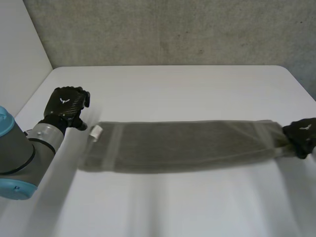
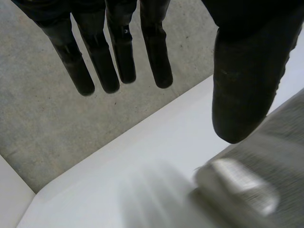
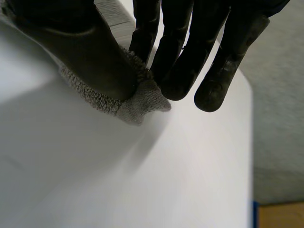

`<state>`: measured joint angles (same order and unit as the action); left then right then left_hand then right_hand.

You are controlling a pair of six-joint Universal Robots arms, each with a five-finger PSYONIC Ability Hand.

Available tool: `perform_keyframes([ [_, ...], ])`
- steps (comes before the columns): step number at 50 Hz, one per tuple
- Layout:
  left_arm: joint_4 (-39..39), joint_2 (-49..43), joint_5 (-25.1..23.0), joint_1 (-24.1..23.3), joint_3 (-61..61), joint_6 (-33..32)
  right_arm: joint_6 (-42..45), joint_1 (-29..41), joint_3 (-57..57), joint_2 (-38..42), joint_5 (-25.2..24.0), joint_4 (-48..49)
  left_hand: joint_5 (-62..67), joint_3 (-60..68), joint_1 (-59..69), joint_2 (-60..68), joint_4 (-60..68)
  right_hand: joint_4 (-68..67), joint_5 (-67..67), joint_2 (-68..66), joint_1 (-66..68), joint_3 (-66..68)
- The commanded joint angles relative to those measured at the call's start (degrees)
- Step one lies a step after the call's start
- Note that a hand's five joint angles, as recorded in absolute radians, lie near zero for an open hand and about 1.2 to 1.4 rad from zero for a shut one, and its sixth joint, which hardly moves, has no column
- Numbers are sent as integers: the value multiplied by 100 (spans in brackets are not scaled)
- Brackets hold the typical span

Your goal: Fold the towel.

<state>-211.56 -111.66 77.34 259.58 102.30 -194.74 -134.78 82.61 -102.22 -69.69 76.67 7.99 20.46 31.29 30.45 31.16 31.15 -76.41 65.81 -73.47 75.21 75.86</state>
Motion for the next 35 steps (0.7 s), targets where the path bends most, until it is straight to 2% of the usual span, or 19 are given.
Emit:
perform_keyframes([
  [1, 10, 4, 9, -4, 9, -3, 356, -403, 1017, 34, 41, -551, -1751, -1834, -1750, -1820, -1820, -359, 419, -653, 479, 414],
  [8, 18, 13, 18, -13, 18, 6, 92, -113, 1802, -19, 111, -1141, -1924, -2007, -1923, -1993, -1993, -359, 419, -653, 479, 414],
  [10, 18, 30, 18, -13, 18, 6, -266, 595, 2064, -27, 172, -1255, -1924, -2007, -1923, -1993, -1993, -359, 419, -653, 479, 414],
  [11, 18, 56, 18, -4, 27, 6, -268, 599, 2066, -27, 173, -1256, -1924, -2007, -1923, -1993, -1993, -359, 419, -653, 479, 414],
  [13, 10, 74, 9, -4, 53, 6, -601, 1500, 2284, -19, 408, -1256, -1924, -2007, -1923, -1993, -1993, -359, 419, -653, 479, 414],
  [14, 10, 83, 0, -4, 79, 6, -602, 1504, 2285, -19, 410, -1256, -1924, -2007, -1923, -1993, -1993, -359, 419, -653, 479, 414],
  [15, 10, 92, 0, -4, 88, 6, -715, 2035, 2390, -1, 636, -1256, -1924, -2007, -1923, -1993, -1993, -359, 419, -653, 479, 414],
  [16, 10, 92, 0, -4, 88, 6, -716, 2040, 2391, -1, 638, -1256, -1924, -2007, -1923, -1993, -1993, -359, 419, -653, 479, 414],
  [18, 10, 92, 0, -4, 88, 6, -778, 3107, 2574, 130, 1093, -1195, -1924, -2007, -1923, -1993, -1993, -359, 419, -653, 479, 414],
  [19, 10, 100, 0, -4, 97, 6, -778, 3112, 2575, 131, 1095, -1194, -1924, -2007, -1923, -1993, -1993, -359, 419, -653, 479, 414],
  [21, 10, 101, 0, -4, 97, 6, -787, 4241, 2942, 524, 1524, -1037, -1924, -2007, -1923, -1993, -1993, -359, 419, -653, 479, 414],
  [22, 10, 101, 0, -4, 97, -2, -787, 4246, 2944, 526, 1526, -1036, -1924, -2007, -1923, -1993, -1993, -359, 419, -653, 479, 414],
  [24, 10, 92, 0, -4, 97, 6, -796, 5086, 3399, 964, 1841, -817, -1924, -2007, -1923, -1993, -1993, -359, 419, -653, 479, 414],
  [27, 10, 92, 0, -4, 97, 6, -796, 5450, 3648, 1229, 1966, -737, -1907, -1990, -1906, -1976, -1976, -359, 419, -653, 479, 414],
  [28, 10, 92, 0, -4, 106, 6, -787, 5798, 3952, 1595, 2087, -694, -1924, -2007, -1923, -1993, -1993, -359, 419, -653, 479, 414],
  [29, 10, 92, 0, -4, 106, 6, -787, 5802, 3955, 1599, 2089, -693, -1924, -2007, -1923, -1993, -1993, -359, 419, -653, 479, 414],
  [30, 1, 92, 0, -4, 123, 6, -778, 6150, 4329, 2034, 2176, -702, -1924, -2007, -1923, -1993, -1993, -359, 419, -653, 479, 414],
  [35, 1, 92, -9, -13, 132, -3, -787, 6531, 4965, 2845, 2221, -763, -1924, -2007, -1923, -1993, -1993, -359, 419, -653, 479, 414],
])
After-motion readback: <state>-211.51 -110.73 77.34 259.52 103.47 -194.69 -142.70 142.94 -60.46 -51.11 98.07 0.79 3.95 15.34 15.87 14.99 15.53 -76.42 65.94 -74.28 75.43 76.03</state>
